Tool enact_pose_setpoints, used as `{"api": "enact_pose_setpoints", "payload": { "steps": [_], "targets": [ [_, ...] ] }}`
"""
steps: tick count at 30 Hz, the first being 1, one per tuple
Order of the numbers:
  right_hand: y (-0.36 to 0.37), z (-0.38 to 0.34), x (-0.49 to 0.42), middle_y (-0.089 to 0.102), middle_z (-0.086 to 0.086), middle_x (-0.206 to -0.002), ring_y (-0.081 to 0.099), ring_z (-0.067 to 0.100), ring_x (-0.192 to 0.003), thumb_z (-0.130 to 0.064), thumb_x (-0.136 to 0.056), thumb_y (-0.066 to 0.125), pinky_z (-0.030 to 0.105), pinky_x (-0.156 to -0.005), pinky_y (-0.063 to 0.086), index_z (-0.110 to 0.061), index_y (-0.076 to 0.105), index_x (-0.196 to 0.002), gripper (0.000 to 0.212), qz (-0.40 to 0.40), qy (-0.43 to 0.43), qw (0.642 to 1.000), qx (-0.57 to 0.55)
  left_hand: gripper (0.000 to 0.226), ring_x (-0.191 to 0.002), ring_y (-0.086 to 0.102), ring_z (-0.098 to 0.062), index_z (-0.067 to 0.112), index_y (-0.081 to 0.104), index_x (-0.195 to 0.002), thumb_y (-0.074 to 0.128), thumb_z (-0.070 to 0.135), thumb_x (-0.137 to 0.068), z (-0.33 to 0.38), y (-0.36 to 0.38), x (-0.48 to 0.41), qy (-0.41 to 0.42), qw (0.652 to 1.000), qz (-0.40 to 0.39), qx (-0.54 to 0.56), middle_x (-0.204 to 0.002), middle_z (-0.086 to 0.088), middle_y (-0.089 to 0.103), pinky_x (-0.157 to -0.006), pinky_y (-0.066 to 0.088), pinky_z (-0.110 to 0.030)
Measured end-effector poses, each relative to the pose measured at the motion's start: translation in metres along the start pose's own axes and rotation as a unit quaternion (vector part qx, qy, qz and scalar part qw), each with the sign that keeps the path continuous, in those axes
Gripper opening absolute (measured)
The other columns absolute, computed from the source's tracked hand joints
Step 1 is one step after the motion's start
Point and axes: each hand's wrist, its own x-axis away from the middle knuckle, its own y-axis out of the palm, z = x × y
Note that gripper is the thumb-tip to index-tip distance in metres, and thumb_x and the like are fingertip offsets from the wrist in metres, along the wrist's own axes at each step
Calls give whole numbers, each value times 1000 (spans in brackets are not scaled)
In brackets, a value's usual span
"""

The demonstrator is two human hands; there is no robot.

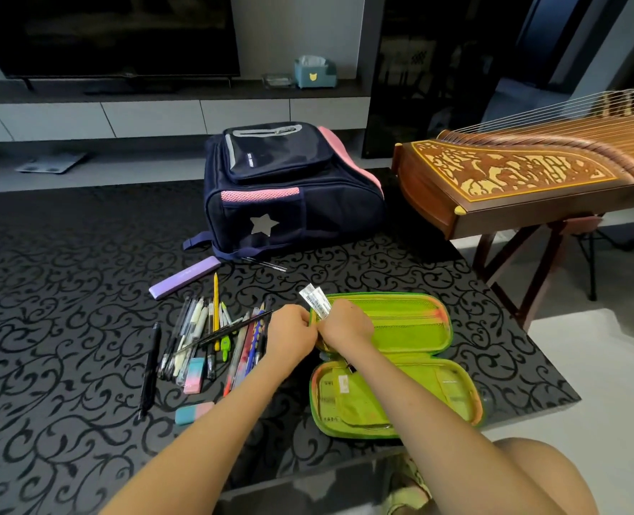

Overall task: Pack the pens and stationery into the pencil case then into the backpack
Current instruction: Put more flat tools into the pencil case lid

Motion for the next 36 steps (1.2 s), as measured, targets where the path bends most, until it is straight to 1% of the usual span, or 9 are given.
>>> {"api": "enact_pose_setpoints", "payload": {
  "steps": [6, 9, 13, 15, 18, 23, 29, 33, 36],
  "targets": [
    [-10, -1, 12, 67, 6, -113, 62, 26, -106, -5, -92, 45, 29, -84, 43, -13, 63, -108, 26, 48, -75, 988, 129, 29, -49, 35, -20, 10, 51, -52, 59, 9, -80, -14, -13, 4, 21, 1000, 9, -19, -50, -8, 45, -55, 36, -33],
    [-20, 13, 18, 67, 5, -108, 62, 26, -101, -4, -93, 43, 33, -88, 38, -13, 63, -106, 25, 70, -108, 978, 164, 26, -52, 35, -20, 14, 50, -54, 58, 14, -80, -8, -14, 5, 33, 999, 14, -28, -51, -8, 44, -54, 34, -33],
    [-31, 27, 22, 66, 7, -106, 63, 27, -96, -11, -94, 47, 29, -68, 40, -8, 61, -108, 20, 30, -88, 986, 137, 29, -59, 44, -31, 10, 41, -51, 51, 3, -77, 8, -4, 12, 23, 997, 30, -64, -51, -9, 45, -54, 30, -35],
    [-33, 29, 19, 63, 8, -97, 61, 28, -88, -17, -94, 51, 28, -62, 38, -7, 60, -108, 19, -14, -56, 995, 85, 13, -77, 58, -35, 3, 59, -73, 49, 2, -80, 11, 2, 15, 18, 997, 42, -63, -74, -16, 64, -63, 41, -39],
    [-28, 23, 17, 60, 4, -93, 57, 26, -84, -21, -94, 52, 27, -62, 37, -10, 59, -108, 19, -27, -19, 998, 51, 20, -88, 59, -32, -2, 62, -97, 45, 3, -87, 13, 9, 21, 22, 995, 84, -58, -92, -18, 66, -75, 46, -42],
    [-12, 13, 22, 66, 4, -108, 63, 26, -101, -27, -92, 57, 28, -67, 38, -12, 63, -105, 21, 41, -22, 997, 63, 17, -84, 57, -31, -3, 62, -89, 45, 2, -88, 12, 13, 29, 50, 990, 118, -58, -86, -19, 64, -70, 40, -38],
    [-11, 16, 27, 65, 8, -114, 62, 28, -105, -4, -94, 43, 32, -79, 46, -8, 60, -113, 26, 29, -61, 988, 136, 16, -78, 58, -34, -5, 62, -84, 47, -1, -86, 1, 11, 33, 51, 990, 121, -59, -81, -21, 64, -67, 43, -42],
    [-23, 40, 26, 65, 9, -107, 64, 26, -96, -5, -95, 43, 32, -72, 46, -5, 59, -111, 23, 38, -54, 988, 140, 16, -77, 59, -30, -4, 63, -88, 48, 1, -88, -4, 7, 33, 32, 992, 114, -49, -83, -19, 65, -65, 46, -41],
    [-44, 80, 23, 67, 6, -101, 64, 24, -91, -7, -94, 45, 31, -68, 45, -8, 61, -108, 21, 67, -25, 978, 194, 16, -69, 55, -25, -2, 61, -88, 45, 2, -89, -15, 0, 30, -3, 992, 108, -63, -82, -18, 66, -50, 35, -30]
  ]
}}
